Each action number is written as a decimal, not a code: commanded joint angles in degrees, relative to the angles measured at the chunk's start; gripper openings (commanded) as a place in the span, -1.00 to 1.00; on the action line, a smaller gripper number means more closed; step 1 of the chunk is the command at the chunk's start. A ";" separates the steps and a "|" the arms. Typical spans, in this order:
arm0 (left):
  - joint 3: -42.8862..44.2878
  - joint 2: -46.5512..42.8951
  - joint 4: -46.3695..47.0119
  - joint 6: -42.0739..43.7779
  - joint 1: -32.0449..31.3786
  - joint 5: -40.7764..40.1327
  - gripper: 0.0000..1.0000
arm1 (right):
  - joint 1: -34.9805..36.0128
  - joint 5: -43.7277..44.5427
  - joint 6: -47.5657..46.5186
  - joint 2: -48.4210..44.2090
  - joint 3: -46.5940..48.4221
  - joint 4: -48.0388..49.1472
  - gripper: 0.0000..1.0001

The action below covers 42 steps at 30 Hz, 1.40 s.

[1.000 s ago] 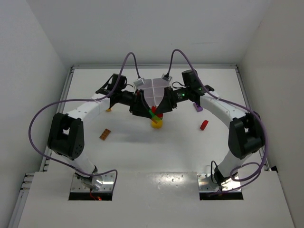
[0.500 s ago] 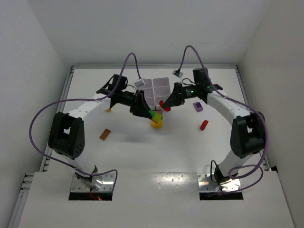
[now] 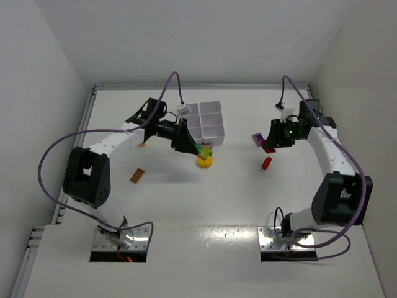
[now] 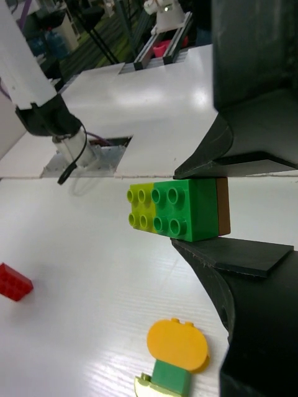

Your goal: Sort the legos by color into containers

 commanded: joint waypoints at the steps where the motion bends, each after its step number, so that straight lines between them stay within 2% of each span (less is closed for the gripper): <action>1: -0.17 -2.61 0.94 1.93 0.48 -3.20 -1.00 | -0.07 16.78 -1.18 -3.16 -3.19 -5.67 -1.00; 13: 1.06 -3.14 0.94 1.40 1.00 -6.37 -1.00 | -0.59 35.17 6.20 2.01 -5.92 -0.49 -1.00; 21: 2.11 -2.61 0.94 0.88 1.00 -7.43 -1.00 | 0.02 35.09 9.03 9.21 -4.70 0.66 -1.00; 25: 2.64 -2.61 0.94 0.87 1.00 -7.95 -1.00 | 0.02 34.38 9.55 12.56 -3.55 -0.04 -0.90; 29: 3.25 -1.47 0.94 0.87 1.00 -7.95 -1.00 | 0.54 34.38 9.55 15.46 -2.32 -0.04 -0.71; 30: 3.78 -1.47 0.94 0.87 1.00 -7.95 -1.00 | 0.55 34.38 9.55 15.47 -2.32 -0.04 -0.58; 32: 3.78 -1.47 0.94 0.87 1.00 -7.95 -1.00 | 0.55 34.91 9.55 16.95 -1.79 -0.56 -0.48; 36: 3.78 -0.94 0.94 0.87 1.00 -7.95 -1.00 | 0.55 34.91 9.55 16.96 -1.79 -0.57 0.20; 37: 3.78 -0.94 0.94 0.87 1.00 -7.95 -1.00 | 0.55 34.91 9.55 16.96 -1.79 -0.05 0.29; 39: 3.78 -0.94 0.94 0.87 1.00 -7.95 -1.00 | 0.55 34.91 9.55 16.96 -1.79 -0.04 0.41; 42: 3.78 -0.42 0.94 0.87 1.00 -7.95 -1.00 | 0.55 34.91 8.86 15.82 -0.74 -0.04 0.44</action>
